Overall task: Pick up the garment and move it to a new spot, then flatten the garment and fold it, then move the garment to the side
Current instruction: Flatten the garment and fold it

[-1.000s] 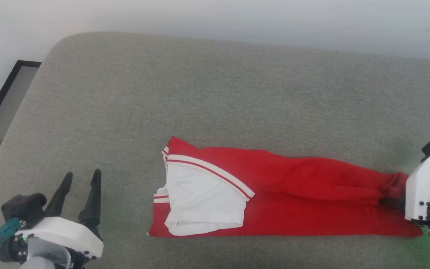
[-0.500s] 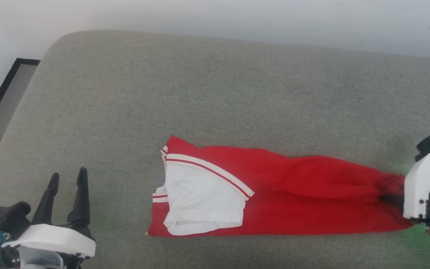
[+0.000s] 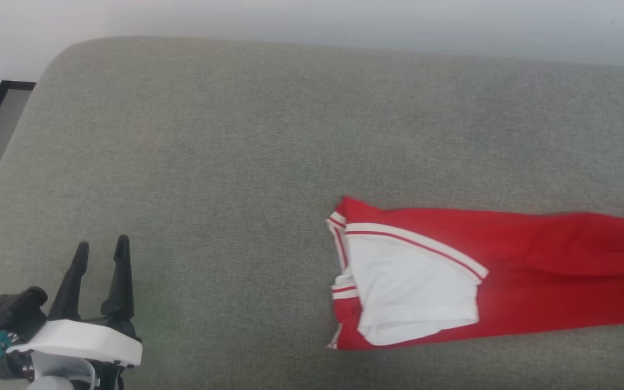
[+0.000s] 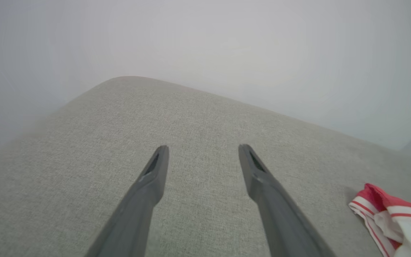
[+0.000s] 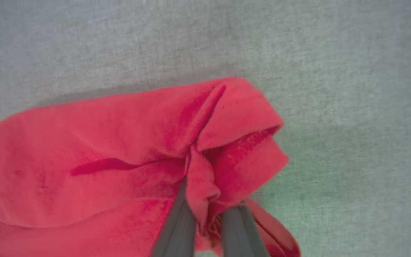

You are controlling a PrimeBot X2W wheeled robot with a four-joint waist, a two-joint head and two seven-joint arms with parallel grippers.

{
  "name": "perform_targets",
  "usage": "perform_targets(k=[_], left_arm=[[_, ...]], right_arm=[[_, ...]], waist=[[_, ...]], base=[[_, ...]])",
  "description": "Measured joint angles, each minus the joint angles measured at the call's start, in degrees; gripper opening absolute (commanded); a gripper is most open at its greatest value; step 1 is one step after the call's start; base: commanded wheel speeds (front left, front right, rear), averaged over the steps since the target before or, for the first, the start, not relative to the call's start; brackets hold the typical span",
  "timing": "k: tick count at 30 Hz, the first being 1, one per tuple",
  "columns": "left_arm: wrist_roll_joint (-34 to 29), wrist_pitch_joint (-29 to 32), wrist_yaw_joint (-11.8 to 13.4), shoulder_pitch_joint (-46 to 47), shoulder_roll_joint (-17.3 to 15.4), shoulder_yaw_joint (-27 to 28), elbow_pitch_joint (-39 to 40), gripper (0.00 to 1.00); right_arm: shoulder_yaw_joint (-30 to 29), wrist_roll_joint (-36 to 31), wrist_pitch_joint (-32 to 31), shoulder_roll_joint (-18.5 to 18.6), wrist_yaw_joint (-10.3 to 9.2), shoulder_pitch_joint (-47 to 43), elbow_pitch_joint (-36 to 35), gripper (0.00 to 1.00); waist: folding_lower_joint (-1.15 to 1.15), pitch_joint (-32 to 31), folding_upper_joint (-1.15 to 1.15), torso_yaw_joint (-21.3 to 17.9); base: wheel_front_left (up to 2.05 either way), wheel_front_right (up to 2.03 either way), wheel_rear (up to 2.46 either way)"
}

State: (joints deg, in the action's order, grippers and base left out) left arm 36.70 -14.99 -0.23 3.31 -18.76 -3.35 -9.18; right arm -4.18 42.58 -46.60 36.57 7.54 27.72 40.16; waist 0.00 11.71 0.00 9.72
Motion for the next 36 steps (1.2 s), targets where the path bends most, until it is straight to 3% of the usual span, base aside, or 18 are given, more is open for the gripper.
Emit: perform_targets(k=[8, 11, 17, 21, 26, 30, 36], left_arm=[[-1.65, 0.01, -1.72, 0.65, 1.62, 1.77, -0.81, 1.0], [-2.03, 0.01, -2.31, 0.74, 2.18, 2.24, -1.2, 1.0], [-2.53, 0.01, -2.82, 0.3, 2.59, 3.7, -1.25, 1.0], [-2.93, 0.01, -3.08, -0.05, 2.88, 4.01, -1.04, 1.0], [-3.11, 0.0, -3.57, -0.13, 3.27, 3.25, -1.52, 1.0], [-3.65, 0.02, -3.91, 0.77, 3.53, 2.03, -2.04, 1.0], [-4.03, 0.11, -4.57, 2.7, 4.46, -0.09, -3.43, 1.0]], right_arm=[[0.57, -2.24, 0.66, 0.13, 0.0, 3.12, 3.65, 0.0], [2.22, -1.03, -0.93, -0.19, -0.04, 2.48, -0.01, 0.0], [4.56, 4.14, -4.81, -2.14, -0.05, -3.41, -14.39, 0.0], [6.17, 6.45, -7.27, -4.7, -0.04, -7.36, -25.55, 0.0], [9.98, 6.21, -8.91, -9.32, -0.05, -9.01, -34.2, 0.0], [14.24, 5.7, -8.96, -13.4, -0.05, -8.67, -36.51, 0.0], [20.18, 3.74, -7.86, -17.16, -0.05, -6.48, -33.98, 0.0]], waist=[[0.0, 0.61, 0.0, -1.06], [0.0, 0.32, 0.0, -1.31], [0.0, -0.77, 0.0, -1.7], [0.0, -1.38, 0.0, -1.6], [0.0, -1.88, 0.0, -0.55], [0.0, -2.23, 0.0, 1.02], [0.0, -2.63, 0.0, 4.04]], base=[[0.0, 0.0, 0.0], [0.0, 0.0, 0.0], [0.0, 0.0, 0.0], [0.0, 0.0, 0.0], [0.0, 0.0, 0.0], [0.0, 0.0, 0.0], [0.0, 0.0, 0.0]])
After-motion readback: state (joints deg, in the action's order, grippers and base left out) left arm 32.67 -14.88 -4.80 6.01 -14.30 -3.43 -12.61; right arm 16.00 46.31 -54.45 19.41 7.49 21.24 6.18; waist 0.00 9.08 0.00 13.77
